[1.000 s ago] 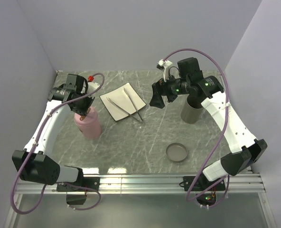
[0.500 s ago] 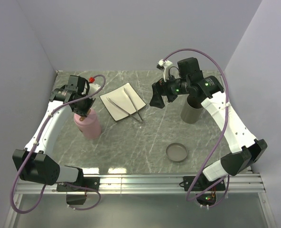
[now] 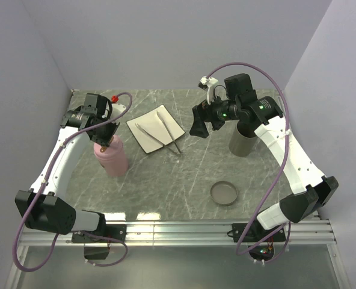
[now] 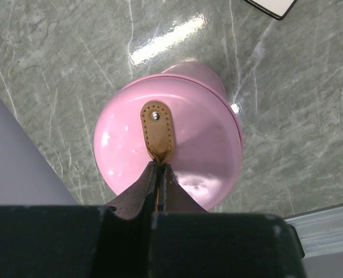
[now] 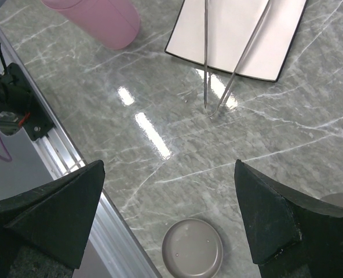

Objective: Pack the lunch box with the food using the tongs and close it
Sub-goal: Close the box lid on the packing box, then pick up the box lid from the center of the board.

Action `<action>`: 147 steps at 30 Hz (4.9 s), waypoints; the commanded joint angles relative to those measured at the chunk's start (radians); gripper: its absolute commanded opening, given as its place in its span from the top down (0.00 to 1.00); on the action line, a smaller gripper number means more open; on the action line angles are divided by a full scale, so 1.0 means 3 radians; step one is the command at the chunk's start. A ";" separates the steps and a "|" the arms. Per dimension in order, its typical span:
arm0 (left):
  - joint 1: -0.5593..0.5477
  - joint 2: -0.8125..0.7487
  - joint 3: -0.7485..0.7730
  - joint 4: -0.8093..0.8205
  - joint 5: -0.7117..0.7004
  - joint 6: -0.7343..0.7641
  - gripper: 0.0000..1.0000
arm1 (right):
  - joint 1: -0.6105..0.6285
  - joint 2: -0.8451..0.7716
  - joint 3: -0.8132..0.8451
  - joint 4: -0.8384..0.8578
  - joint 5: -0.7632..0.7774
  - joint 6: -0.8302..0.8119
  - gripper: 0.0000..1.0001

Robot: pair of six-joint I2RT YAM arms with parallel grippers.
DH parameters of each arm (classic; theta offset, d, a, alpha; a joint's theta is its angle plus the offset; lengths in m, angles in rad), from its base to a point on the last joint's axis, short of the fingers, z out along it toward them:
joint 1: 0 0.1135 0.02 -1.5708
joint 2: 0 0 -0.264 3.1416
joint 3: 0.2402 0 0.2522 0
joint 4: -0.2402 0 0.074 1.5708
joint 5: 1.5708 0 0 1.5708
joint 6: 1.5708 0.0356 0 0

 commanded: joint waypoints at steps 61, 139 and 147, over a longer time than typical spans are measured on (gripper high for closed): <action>-0.0004 -0.0071 0.0272 -0.0101 0.0526 0.0081 0.46 | -0.0406 -0.0283 -0.0060 -0.0021 -0.0249 -0.0018 0.00; -0.3077 0.1710 -0.0288 0.2399 0.2449 0.1493 1.00 | -0.3147 -0.0748 -0.0607 0.0572 -0.1997 0.0907 0.00; -0.2387 0.0891 -0.0448 0.2338 0.3138 0.0701 1.00 | -0.3163 -0.0661 -0.0382 0.0797 -0.2202 0.1061 0.00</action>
